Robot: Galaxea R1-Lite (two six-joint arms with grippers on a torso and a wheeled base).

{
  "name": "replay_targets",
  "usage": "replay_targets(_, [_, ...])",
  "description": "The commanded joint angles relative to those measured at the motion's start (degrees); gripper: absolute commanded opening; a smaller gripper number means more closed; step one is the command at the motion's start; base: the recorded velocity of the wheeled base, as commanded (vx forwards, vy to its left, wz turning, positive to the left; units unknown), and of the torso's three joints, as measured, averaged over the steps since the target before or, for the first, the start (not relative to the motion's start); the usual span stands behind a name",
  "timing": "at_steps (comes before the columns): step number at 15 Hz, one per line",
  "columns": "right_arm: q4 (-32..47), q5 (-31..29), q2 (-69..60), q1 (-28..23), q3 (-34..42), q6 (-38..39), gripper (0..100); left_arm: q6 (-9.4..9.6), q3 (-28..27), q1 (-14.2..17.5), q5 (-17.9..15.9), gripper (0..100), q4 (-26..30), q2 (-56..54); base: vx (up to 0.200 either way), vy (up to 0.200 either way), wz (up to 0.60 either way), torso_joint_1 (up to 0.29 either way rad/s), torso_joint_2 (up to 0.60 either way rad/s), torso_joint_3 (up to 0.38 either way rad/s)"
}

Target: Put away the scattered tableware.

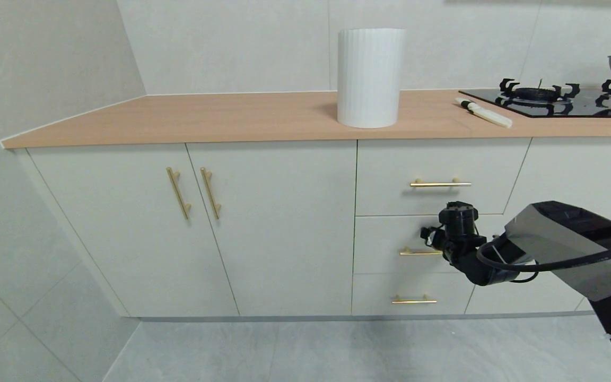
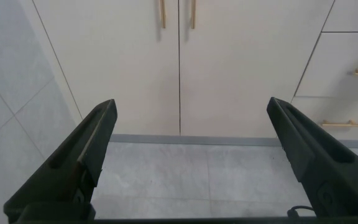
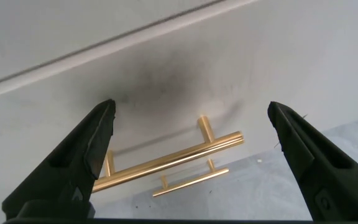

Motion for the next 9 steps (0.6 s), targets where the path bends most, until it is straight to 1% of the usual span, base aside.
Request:
replay_targets(1, [-0.3,-0.3,0.6,-0.4,-0.5,0.0,100,-0.02,0.0,0.0,0.0,100,0.0,0.1,0.000,0.000,0.00,0.000,0.00,0.000])
replay_targets(3, [-0.3,-0.3,0.2,-0.4,-0.2,0.0,100,-0.02,0.0,0.0,0.0,100,0.0,0.1,0.000,0.000,0.00,0.000,0.00,0.000])
replay_targets(6, [-0.1,0.4,-4.0,-0.4,6.0,-0.1,100,-0.02,0.0,0.0,0.0,100,0.0,0.1,0.000,0.000,0.00,0.000,0.00,0.000])
replay_targets(8, [-0.1,4.1,-14.7,0.4,21.2,-3.2,100,-0.02,0.0,0.0,0.0,100,0.0,0.1,0.000,0.000,0.00,0.000,0.00,0.000])
replay_targets(9, [-0.2,4.6,-20.4,1.6,27.2,-3.7,100,-0.02,0.0,0.0,0.0,100,0.0,0.1,0.000,0.000,0.00,0.000,0.00,0.000])
